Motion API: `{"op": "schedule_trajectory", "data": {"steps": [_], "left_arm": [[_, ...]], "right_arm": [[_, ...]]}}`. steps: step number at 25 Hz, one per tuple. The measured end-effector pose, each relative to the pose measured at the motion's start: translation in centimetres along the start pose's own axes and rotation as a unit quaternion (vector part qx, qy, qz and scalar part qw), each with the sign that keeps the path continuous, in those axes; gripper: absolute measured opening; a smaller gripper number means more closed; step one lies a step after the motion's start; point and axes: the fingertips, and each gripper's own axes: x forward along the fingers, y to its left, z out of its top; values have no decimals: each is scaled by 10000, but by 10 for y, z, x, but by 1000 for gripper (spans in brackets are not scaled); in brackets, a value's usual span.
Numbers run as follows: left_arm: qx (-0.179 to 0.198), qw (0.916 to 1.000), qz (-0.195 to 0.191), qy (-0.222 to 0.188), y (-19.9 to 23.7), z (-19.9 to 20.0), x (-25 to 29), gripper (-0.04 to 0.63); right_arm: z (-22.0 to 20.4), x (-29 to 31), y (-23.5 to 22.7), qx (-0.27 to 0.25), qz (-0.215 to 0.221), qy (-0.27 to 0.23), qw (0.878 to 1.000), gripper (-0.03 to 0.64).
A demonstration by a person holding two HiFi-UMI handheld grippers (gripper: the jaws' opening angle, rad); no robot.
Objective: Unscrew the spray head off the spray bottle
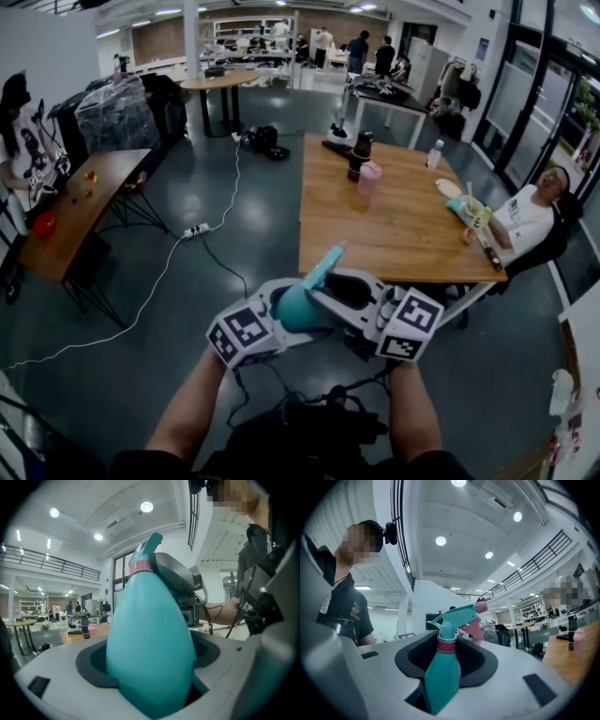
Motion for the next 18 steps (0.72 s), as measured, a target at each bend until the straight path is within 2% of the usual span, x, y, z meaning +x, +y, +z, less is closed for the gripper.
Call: {"op": "schedule_trajectory", "data": {"steps": [4, 7, 9, 12, 18], "left_arm": [[-66, 9983, -579, -48, -16, 3, -1, 431], [-50, 9976, -681, -102, -19, 4, 0, 431], [-68, 9987, -491, -151, -13, 4, 2, 431], [-144, 9997, 35, -216, 3, 2, 5, 431], [-174, 9944, 1020, -209, 35, 1, 2, 433]], "right_arm": [[1, -7, 8, 161, 526, -123, 9984, 135], [1, -9, 9, 217, 724, -219, 9969, 138], [1, -8, 5, 153, 546, -204, 9982, 146], [0, -5, -5, 63, 65, -123, 9999, 150], [3, -3, -17, 153, -521, -239, 9982, 158]]}}
